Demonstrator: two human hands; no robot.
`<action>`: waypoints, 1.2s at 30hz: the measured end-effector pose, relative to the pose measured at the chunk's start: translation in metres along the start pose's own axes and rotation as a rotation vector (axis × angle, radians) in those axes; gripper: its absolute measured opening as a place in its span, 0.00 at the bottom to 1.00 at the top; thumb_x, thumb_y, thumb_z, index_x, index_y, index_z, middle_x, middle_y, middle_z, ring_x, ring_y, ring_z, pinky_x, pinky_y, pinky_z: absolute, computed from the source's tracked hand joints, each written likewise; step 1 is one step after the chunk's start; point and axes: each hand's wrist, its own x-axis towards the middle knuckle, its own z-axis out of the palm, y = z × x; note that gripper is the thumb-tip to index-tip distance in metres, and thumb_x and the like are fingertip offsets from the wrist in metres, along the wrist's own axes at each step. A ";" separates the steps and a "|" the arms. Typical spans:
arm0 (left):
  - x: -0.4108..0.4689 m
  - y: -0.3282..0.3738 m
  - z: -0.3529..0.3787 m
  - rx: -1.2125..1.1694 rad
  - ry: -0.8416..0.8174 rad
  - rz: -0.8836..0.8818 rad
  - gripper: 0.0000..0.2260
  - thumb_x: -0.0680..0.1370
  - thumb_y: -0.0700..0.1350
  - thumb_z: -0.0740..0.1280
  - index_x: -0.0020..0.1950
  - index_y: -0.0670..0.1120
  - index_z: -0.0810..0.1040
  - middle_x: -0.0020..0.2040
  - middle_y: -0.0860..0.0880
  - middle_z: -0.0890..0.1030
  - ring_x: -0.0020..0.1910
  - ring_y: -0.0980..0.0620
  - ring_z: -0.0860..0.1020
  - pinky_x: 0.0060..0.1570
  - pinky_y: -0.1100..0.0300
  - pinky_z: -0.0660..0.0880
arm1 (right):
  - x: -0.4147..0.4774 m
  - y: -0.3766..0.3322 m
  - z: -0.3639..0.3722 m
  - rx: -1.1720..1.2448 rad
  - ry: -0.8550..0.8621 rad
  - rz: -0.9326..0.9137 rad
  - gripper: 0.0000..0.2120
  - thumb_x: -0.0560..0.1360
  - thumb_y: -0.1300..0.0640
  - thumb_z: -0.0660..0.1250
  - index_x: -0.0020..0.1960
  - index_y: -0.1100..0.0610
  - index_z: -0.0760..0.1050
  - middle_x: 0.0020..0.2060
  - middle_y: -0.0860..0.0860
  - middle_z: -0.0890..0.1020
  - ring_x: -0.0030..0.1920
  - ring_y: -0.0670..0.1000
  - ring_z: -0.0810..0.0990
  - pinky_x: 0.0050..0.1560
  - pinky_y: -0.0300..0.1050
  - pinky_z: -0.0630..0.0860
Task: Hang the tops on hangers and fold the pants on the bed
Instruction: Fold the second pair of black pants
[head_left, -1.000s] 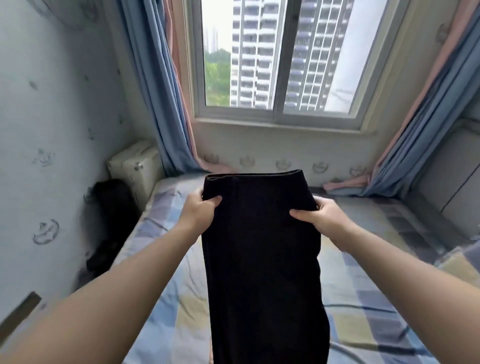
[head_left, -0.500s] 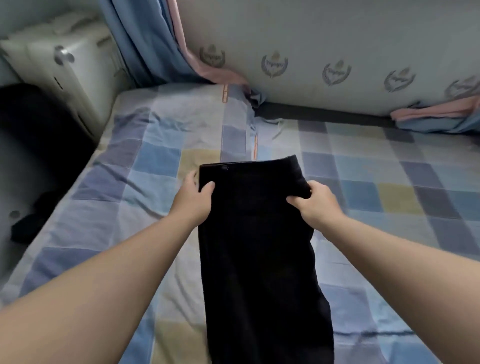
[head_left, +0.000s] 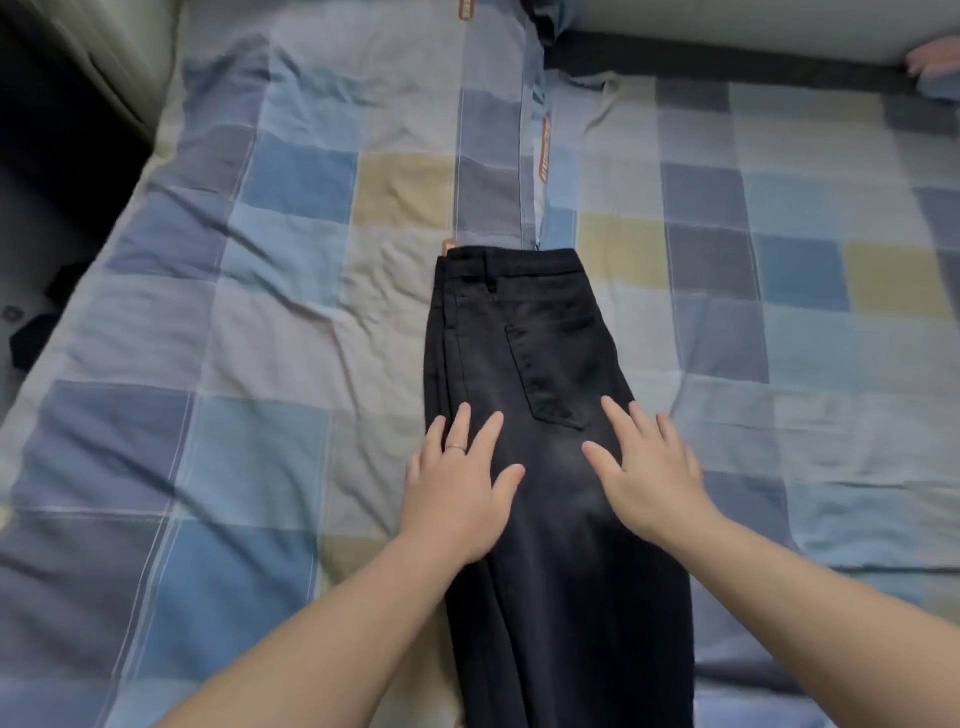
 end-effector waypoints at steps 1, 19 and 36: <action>-0.015 0.003 0.008 0.025 -0.014 0.010 0.29 0.82 0.65 0.52 0.81 0.63 0.46 0.83 0.54 0.43 0.82 0.49 0.42 0.78 0.48 0.47 | -0.012 0.005 0.000 -0.006 -0.016 0.000 0.30 0.82 0.37 0.50 0.81 0.40 0.46 0.82 0.47 0.50 0.81 0.54 0.43 0.78 0.59 0.47; -0.330 0.048 0.188 0.023 -0.265 -0.220 0.31 0.82 0.59 0.59 0.82 0.54 0.52 0.84 0.49 0.49 0.81 0.44 0.52 0.75 0.45 0.59 | -0.271 0.161 0.077 0.131 -0.279 -0.003 0.29 0.83 0.42 0.56 0.81 0.47 0.55 0.78 0.47 0.63 0.78 0.55 0.59 0.73 0.62 0.61; -0.340 0.011 0.274 -0.613 0.039 -0.450 0.11 0.83 0.54 0.63 0.58 0.48 0.77 0.51 0.56 0.81 0.56 0.48 0.78 0.49 0.57 0.74 | -0.304 0.248 0.209 0.578 -0.266 0.269 0.29 0.75 0.51 0.71 0.72 0.50 0.64 0.62 0.47 0.77 0.61 0.52 0.77 0.63 0.53 0.75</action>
